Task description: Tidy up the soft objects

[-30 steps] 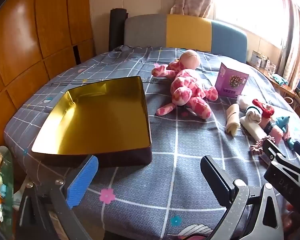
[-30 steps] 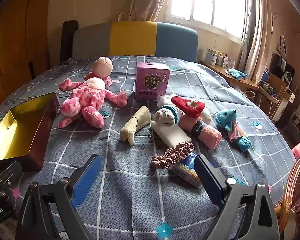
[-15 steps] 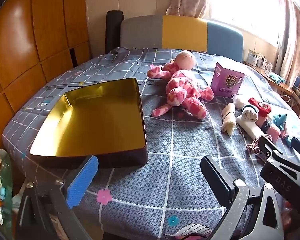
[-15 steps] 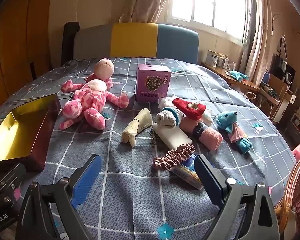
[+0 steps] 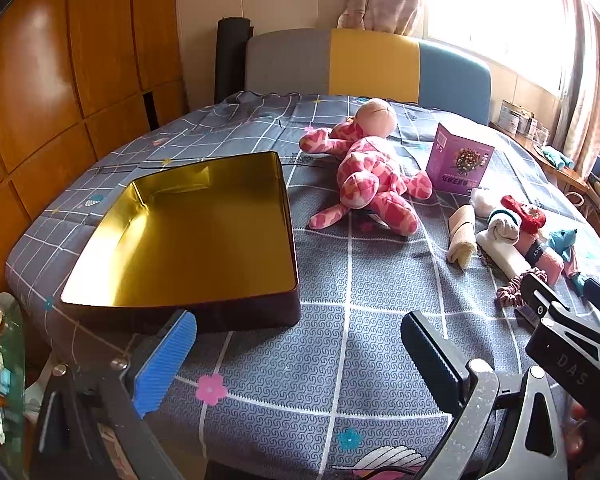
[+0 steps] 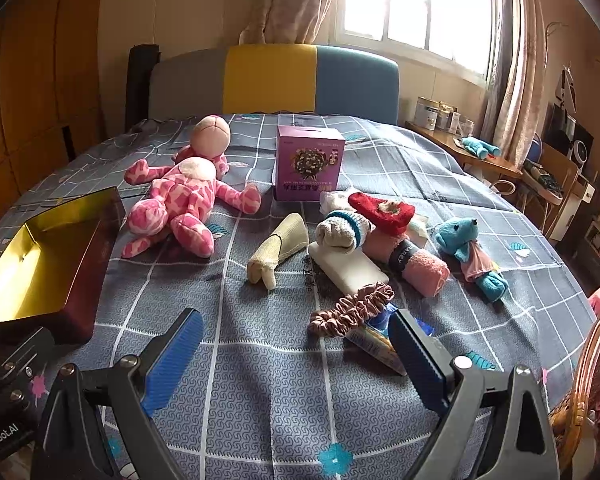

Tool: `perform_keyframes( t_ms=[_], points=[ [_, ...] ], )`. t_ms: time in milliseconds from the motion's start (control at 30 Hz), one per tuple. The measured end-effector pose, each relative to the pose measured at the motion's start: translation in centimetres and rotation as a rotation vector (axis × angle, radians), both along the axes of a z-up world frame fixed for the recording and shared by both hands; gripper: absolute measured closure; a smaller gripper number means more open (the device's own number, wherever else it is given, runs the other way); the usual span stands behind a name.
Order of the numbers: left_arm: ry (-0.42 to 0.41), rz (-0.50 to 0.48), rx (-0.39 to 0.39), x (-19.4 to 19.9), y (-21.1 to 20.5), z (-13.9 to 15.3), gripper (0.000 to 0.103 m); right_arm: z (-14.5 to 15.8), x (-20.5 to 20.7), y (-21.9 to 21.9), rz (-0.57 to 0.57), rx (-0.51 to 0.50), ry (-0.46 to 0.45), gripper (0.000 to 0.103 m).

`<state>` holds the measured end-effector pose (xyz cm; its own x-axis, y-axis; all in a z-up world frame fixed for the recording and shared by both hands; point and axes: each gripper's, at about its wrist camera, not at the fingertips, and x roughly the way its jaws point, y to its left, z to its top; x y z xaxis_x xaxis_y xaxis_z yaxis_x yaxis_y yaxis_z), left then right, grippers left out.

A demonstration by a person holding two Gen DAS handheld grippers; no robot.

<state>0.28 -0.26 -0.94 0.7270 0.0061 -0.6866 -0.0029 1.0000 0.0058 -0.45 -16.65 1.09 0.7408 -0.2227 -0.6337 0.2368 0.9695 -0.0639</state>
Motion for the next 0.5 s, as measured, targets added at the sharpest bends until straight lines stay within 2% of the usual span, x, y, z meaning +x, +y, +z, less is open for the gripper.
perform_keyframes(
  t_ms=[500],
  points=[
    [0.007, 0.014, -0.001, 0.22, 0.47, -0.25, 0.000, -0.33, 0.01, 0.27, 0.013, -0.001, 0.007, 0.007]
  ],
)
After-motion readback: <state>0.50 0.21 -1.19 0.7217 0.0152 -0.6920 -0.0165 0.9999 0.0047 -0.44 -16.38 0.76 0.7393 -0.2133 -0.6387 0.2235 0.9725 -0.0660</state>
